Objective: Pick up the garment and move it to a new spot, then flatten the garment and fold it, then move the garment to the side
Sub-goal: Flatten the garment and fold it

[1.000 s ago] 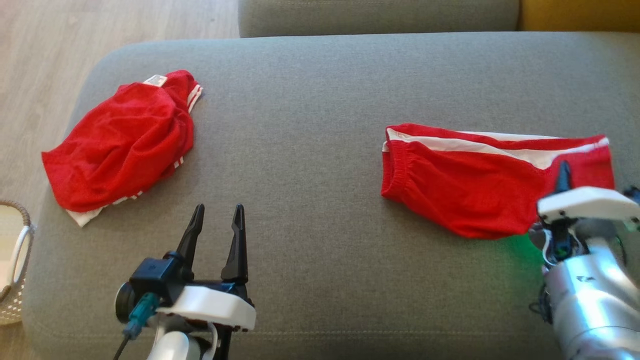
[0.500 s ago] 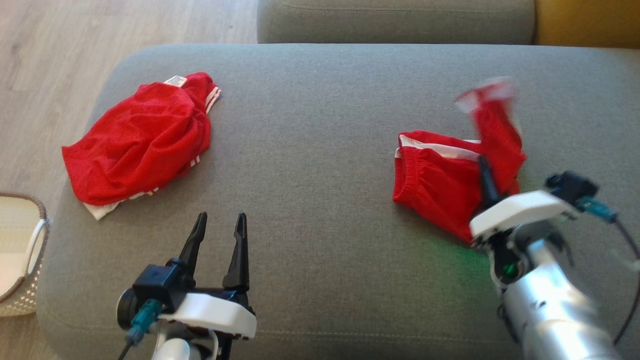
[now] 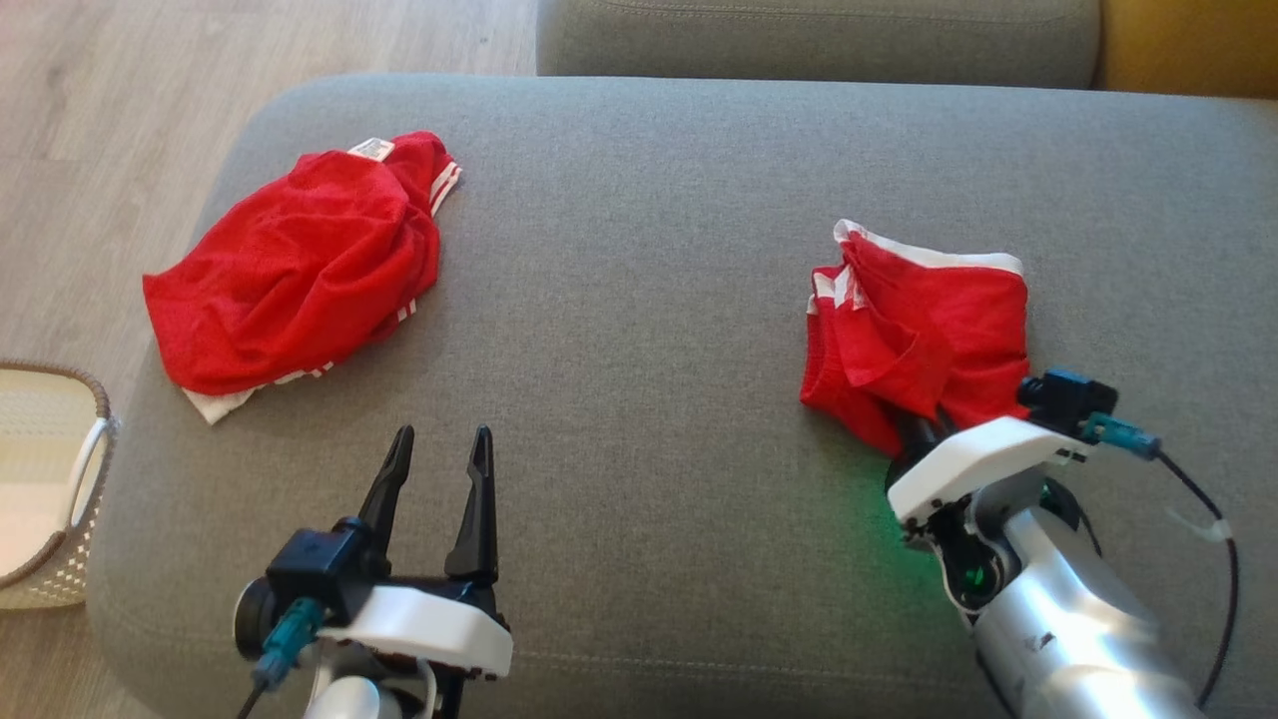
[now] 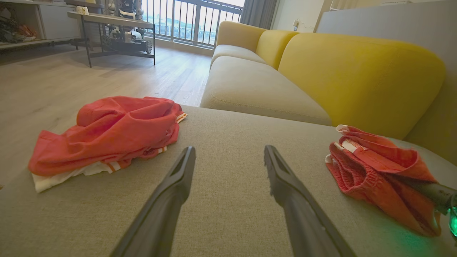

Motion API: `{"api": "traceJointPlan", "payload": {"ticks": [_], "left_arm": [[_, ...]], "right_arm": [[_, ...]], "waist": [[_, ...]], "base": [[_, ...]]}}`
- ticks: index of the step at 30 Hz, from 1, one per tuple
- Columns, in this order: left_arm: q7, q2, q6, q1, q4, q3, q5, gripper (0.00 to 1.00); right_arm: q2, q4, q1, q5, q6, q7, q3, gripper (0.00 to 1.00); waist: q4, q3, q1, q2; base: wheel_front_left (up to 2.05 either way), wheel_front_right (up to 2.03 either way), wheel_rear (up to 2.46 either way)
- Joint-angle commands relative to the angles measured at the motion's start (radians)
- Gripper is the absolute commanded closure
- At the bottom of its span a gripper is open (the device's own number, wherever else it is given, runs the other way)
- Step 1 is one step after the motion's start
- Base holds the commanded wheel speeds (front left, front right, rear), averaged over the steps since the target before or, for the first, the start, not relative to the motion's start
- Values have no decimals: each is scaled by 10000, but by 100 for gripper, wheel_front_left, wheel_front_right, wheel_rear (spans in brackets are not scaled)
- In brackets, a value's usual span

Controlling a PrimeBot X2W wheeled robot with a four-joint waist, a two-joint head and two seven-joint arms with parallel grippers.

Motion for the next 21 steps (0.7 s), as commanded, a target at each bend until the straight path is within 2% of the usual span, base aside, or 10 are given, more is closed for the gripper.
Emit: {"api": "traceJointPlan", "payload": {"ticks": [1,12,21], "left_arm": [[-51,12,15,-251,-272,311,26,0],[-51,12,57,-285,-141,229,-42,0],[-51,12,52,-355,-85,204,-64,0]], "right_arm": [[127,-262,-273,-47,0,-95,250,0],[127,-1135,-3,-305,0,-95,1724,0],[127,-463,87,556,0,214,3000,0]], "waist": [[-1,9,0,0],[-71,58,0,0],[-87,124,0,0]], "base": [[0,0,0],[0,0,0],[0,0,0]]}}
